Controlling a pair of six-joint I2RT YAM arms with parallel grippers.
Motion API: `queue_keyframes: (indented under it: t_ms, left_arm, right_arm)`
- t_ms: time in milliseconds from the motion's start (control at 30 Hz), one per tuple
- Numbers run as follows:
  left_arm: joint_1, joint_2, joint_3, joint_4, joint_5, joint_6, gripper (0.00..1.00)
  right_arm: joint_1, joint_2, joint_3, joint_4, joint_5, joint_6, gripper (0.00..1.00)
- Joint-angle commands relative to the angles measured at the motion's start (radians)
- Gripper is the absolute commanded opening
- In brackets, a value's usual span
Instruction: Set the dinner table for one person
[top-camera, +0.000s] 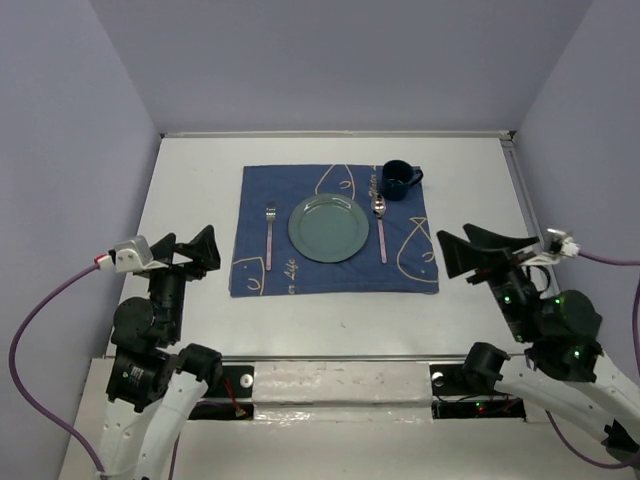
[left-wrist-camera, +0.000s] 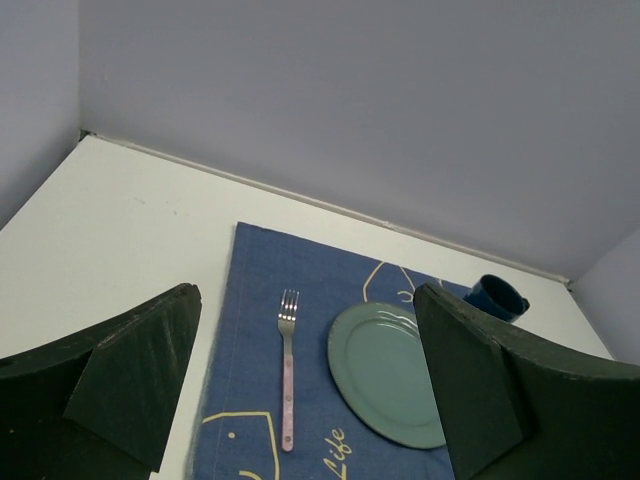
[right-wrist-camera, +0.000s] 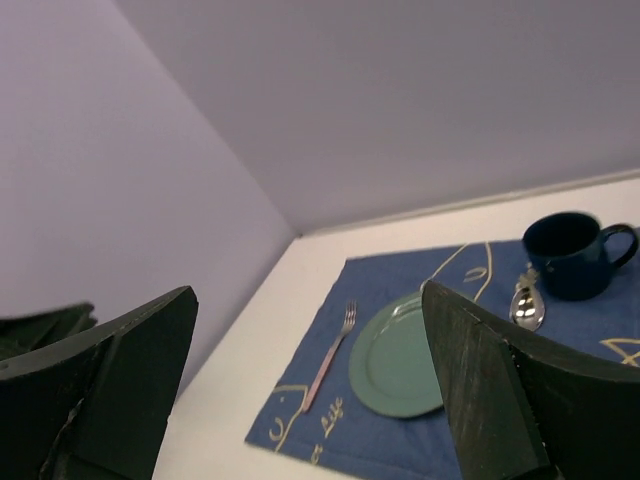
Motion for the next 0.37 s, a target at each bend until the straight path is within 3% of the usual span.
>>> queue_keyframes:
  t_ms: [0, 333]
  left_arm:
    - [-0.002, 0.016, 0.029, 0.077, 0.05, 0.006, 0.99]
    - [-0.002, 0.035, 0.029, 0.1, 0.103, 0.018, 0.99]
  right_arm:
    - [-0.003, -0.103, -0.032, -0.106, 0.099, -0.079, 1.0]
    - [-0.003, 0.014, -0.019, -0.112, 0.088, -0.05, 1.0]
